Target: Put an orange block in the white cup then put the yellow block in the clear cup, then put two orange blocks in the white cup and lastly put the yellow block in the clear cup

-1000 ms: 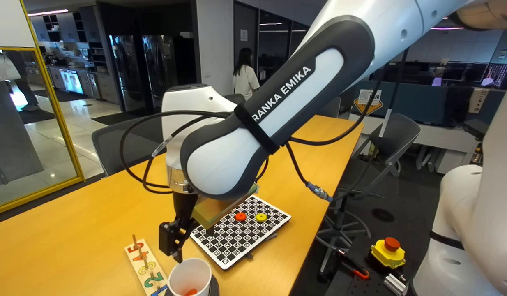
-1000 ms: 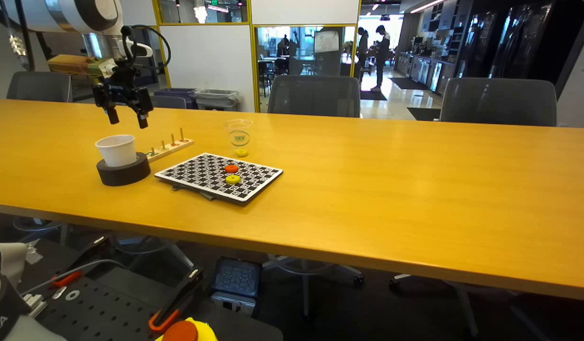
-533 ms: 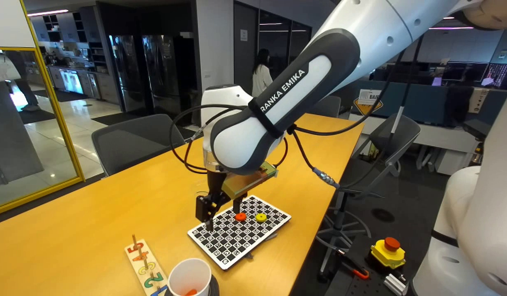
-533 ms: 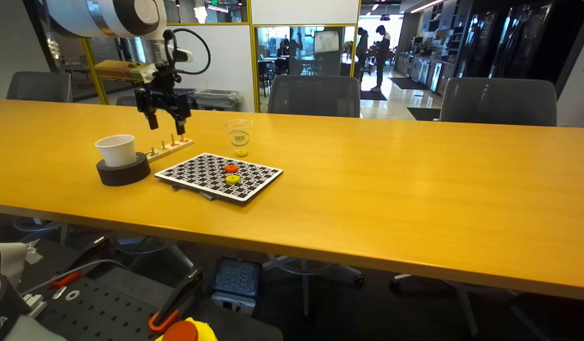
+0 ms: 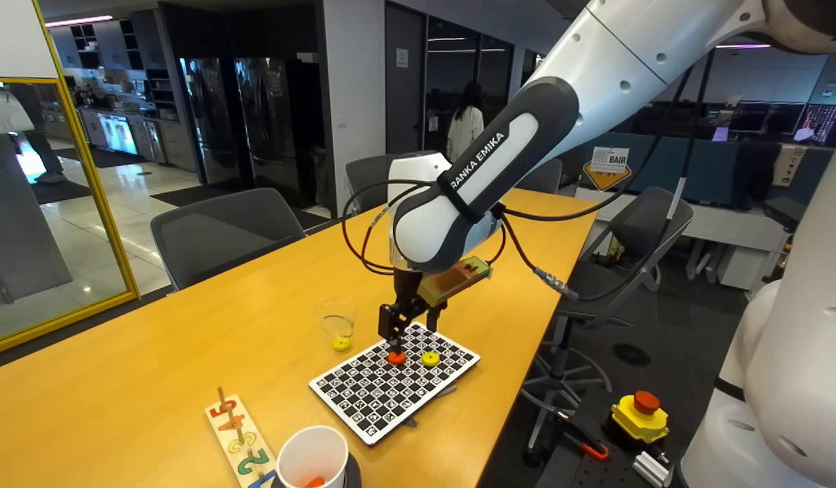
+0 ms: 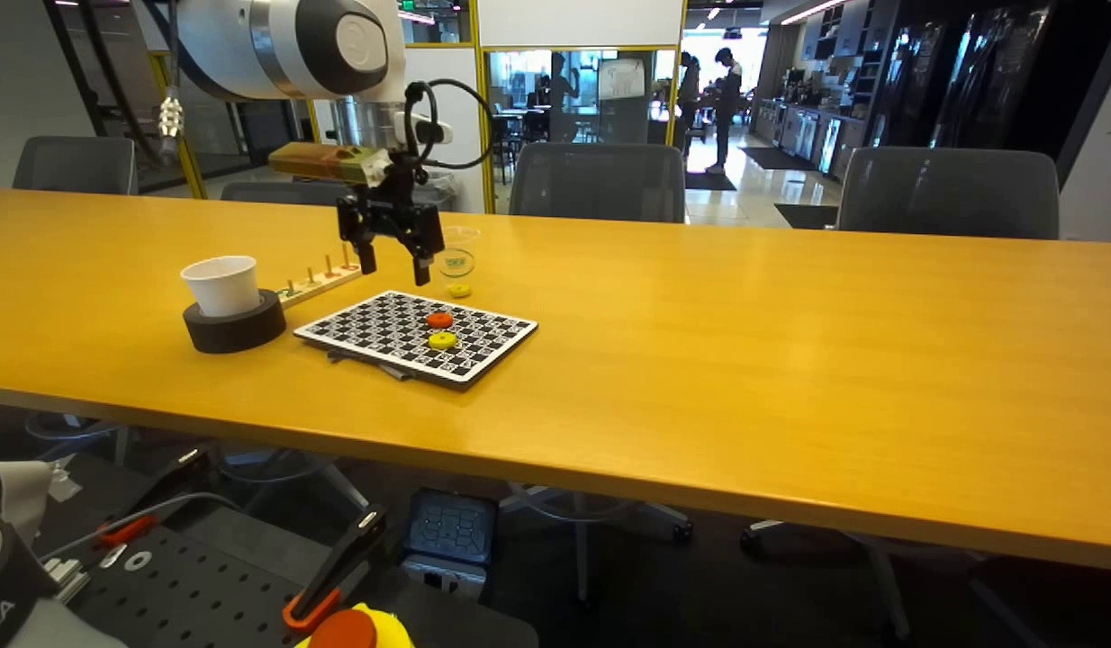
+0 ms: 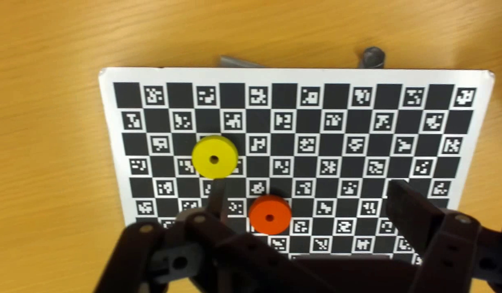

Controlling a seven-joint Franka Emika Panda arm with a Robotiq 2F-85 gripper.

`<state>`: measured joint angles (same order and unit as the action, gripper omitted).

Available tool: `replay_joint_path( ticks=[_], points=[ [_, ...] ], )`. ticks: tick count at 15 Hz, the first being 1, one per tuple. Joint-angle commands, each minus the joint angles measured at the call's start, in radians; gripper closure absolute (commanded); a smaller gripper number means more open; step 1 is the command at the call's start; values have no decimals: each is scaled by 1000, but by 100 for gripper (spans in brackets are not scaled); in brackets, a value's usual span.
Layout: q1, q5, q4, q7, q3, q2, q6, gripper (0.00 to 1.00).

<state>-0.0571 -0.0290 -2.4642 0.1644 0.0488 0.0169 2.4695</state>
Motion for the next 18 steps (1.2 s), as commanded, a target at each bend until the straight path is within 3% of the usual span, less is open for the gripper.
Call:
replay_joint_path(
  ticks=[1, 11, 18],
  points=[
    [35, 6, 0, -94, -31, 44, 51, 0],
    [87, 97, 55, -254, -32, 220, 114, 0],
    [95, 98, 72, -252, -38, 243, 126, 0]
  ],
)
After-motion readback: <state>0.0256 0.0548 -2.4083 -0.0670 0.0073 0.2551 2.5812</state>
